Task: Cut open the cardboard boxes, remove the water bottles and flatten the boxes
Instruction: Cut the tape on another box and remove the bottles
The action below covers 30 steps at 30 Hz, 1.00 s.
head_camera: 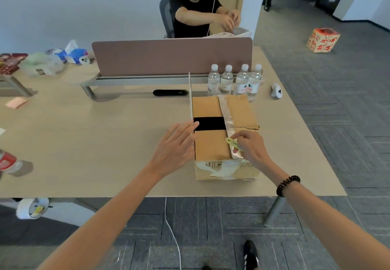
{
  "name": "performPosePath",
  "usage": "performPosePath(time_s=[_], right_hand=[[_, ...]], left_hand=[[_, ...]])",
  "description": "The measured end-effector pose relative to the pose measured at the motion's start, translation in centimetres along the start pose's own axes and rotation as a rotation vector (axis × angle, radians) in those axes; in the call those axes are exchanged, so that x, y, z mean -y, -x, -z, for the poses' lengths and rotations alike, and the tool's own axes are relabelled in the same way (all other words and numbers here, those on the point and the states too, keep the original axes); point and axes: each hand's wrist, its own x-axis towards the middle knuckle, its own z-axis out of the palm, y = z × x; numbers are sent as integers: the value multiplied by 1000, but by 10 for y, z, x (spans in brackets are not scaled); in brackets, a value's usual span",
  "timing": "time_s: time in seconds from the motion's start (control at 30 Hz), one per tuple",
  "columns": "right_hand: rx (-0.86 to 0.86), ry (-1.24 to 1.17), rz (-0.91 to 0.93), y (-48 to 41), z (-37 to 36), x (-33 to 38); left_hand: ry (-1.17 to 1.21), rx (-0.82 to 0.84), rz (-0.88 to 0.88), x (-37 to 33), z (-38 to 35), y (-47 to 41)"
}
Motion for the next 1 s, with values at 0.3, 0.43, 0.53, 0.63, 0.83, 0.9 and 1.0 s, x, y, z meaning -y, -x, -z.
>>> performPosePath(time_s=[0.3, 0.43, 0.53, 0.63, 0.83, 0.9, 1.0], right_hand=[[-63, -81, 0, -19, -11, -12], [-65, -82, 0, -24, -5, -27], [-68, 2, 0, -23, 8, -38], [-121, 180, 6, -25, 26, -51], [-349, 98, 32, -39, 63, -84], [-418, 85, 25, -42, 78, -99], [-424, 100, -2, -48, 93, -129]], left_hand=[[7, -14, 354, 23, -1, 51], [140, 314, 569, 12, -23, 39], [353, 513, 738, 0, -30, 17], [410, 527, 753, -11, -39, -8], [528, 567, 862, -15, -72, -38], [506, 562, 887, -16, -79, -44], [449, 527, 869, -18, -83, -45]])
